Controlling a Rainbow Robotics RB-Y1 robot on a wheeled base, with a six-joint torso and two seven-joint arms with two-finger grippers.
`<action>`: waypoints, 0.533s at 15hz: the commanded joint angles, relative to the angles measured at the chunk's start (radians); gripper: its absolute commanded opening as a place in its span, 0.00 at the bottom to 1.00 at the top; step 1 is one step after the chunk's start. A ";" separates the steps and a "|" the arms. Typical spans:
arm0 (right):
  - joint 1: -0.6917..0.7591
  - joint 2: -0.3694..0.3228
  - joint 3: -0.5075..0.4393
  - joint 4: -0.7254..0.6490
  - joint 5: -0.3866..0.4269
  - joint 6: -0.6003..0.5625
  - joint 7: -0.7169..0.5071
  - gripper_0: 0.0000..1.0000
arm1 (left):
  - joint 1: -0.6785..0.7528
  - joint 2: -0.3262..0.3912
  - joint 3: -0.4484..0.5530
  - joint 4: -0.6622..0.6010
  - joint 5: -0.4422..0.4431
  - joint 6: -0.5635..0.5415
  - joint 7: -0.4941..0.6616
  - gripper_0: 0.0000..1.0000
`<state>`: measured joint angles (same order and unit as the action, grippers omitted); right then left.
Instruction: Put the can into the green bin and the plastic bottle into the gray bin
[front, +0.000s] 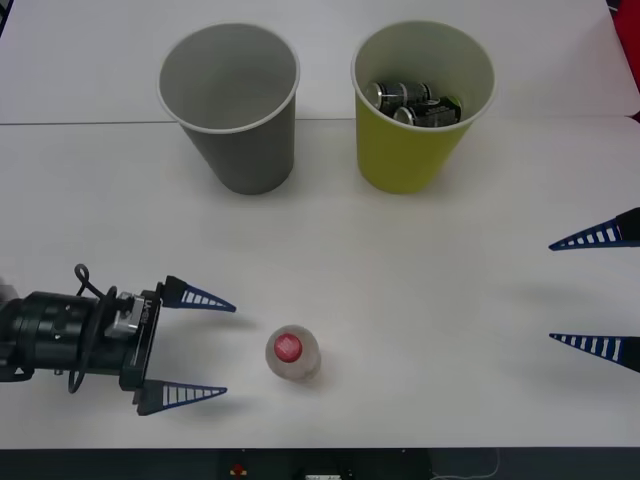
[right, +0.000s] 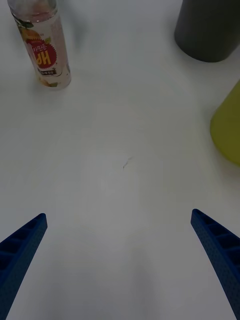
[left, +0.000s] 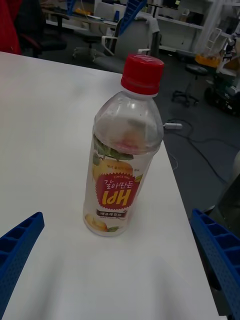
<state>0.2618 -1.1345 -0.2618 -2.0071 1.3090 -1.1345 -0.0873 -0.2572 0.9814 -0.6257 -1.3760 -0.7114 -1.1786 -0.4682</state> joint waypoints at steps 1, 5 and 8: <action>0.000 0.000 0.000 0.000 0.000 0.000 0.000 1.00 | -0.040 -0.018 -0.089 0.000 0.043 0.063 -0.021 1.00; 0.000 0.000 0.000 0.000 0.000 0.000 0.000 1.00 | -0.080 -0.069 -0.146 0.000 0.046 0.152 -0.055 1.00; 0.000 0.000 0.000 0.000 0.000 0.000 0.000 1.00 | -0.109 -0.107 -0.198 0.000 0.044 0.211 -0.079 1.00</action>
<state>0.2618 -1.1345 -0.2618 -2.0071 1.3090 -1.1345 -0.0873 -0.3592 0.8822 -0.8094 -1.3758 -0.6664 -0.9813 -0.5427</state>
